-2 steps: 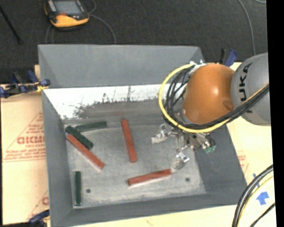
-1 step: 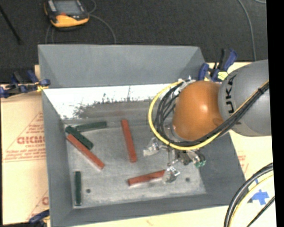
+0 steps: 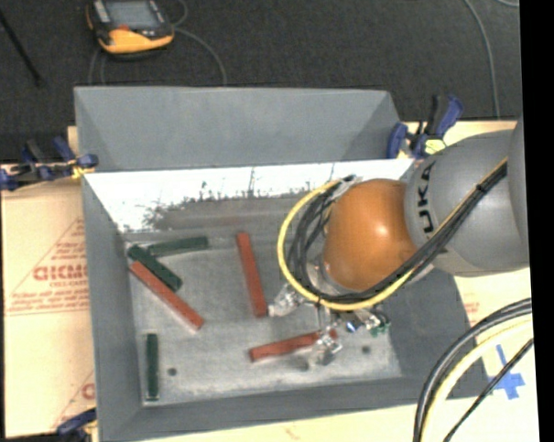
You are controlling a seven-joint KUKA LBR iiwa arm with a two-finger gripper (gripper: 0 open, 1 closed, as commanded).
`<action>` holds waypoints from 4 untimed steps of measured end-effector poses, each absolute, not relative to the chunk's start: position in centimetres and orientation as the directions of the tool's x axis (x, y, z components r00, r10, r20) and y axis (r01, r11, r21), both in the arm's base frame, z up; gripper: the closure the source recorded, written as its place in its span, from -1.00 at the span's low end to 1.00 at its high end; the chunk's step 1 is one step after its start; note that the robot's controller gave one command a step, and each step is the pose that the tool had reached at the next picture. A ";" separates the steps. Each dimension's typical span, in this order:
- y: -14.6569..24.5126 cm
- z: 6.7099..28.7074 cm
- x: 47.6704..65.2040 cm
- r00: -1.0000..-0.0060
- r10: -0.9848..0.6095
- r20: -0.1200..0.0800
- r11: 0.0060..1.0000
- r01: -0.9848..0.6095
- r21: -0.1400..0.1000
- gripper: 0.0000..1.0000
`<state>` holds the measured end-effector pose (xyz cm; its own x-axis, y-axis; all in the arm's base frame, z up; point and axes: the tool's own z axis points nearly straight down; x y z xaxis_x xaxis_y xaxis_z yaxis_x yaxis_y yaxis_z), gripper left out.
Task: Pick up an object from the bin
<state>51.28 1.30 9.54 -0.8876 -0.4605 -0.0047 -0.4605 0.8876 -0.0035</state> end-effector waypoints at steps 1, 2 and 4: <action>2.4 8.0 50.6 -0.955 -0.297 0.010 0.955 -0.297 -0.008 1.00; 2.4 8.0 50.6 -0.955 -0.297 0.010 0.955 -0.297 -0.008 1.00; 2.5 9.5 50.4 -0.955 -0.295 0.001 0.955 -0.295 -0.003 1.00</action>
Offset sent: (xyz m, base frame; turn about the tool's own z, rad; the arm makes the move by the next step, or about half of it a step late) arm 0.0000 0.0000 0.0000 0.0000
